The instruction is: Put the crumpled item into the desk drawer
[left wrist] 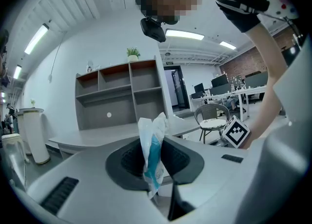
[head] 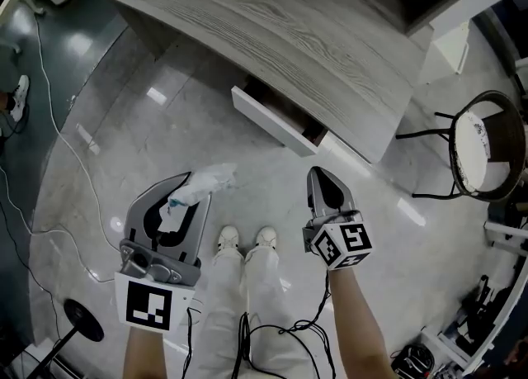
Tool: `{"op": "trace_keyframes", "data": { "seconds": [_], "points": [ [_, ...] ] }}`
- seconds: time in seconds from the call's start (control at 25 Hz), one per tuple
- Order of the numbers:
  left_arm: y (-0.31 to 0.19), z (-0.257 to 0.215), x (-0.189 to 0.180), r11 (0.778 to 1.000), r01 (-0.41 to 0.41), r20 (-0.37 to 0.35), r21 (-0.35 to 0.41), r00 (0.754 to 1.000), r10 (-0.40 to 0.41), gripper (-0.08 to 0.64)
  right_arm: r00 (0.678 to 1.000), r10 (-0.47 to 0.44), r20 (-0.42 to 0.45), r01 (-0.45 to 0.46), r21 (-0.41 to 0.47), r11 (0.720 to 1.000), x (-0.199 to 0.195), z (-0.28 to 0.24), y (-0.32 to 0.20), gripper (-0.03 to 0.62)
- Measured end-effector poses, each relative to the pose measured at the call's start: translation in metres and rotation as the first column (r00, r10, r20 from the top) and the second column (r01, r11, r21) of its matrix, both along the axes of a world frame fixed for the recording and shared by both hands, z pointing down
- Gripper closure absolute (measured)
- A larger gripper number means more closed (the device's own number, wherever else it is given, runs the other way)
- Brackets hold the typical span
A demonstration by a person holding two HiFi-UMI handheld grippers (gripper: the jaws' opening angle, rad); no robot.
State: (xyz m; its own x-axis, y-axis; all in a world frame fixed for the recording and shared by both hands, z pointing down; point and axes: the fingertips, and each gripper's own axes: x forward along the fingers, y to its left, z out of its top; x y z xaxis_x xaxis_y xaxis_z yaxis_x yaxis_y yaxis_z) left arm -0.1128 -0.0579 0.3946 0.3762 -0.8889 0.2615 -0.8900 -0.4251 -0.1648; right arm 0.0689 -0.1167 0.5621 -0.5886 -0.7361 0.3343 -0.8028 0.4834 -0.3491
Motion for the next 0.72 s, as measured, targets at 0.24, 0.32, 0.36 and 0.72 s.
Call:
{"op": "trace_keyframes", "data": {
  "seconds": [0.24,0.32,0.36,0.72],
  "points": [
    [-0.002,-0.028,0.015,0.999,-0.047,0.011,0.02,0.999,0.047,0.491,0.997,0.007,-0.072,0.001,0.12,0.993,0.016,-0.068,0.005,0.583],
    [-0.002,-0.035,0.02,0.998,-0.062,0.016,0.025,0.998,0.061,0.491,0.996,0.008,-0.093,0.007,0.156,0.988,0.018,-0.09,0.006,0.583],
    [-0.003,-0.038,0.022,0.997,-0.068,0.021,0.027,0.997,0.068,0.491,0.995,0.013,-0.094,0.003,0.171,0.985,0.02,-0.101,0.006,0.583],
    [-0.015,-0.058,0.031,0.993,-0.102,0.09,0.062,0.991,0.096,0.491,0.997,0.069,-0.038,-0.058,0.239,0.969,0.039,-0.17,0.009,0.583]
  ]
}}
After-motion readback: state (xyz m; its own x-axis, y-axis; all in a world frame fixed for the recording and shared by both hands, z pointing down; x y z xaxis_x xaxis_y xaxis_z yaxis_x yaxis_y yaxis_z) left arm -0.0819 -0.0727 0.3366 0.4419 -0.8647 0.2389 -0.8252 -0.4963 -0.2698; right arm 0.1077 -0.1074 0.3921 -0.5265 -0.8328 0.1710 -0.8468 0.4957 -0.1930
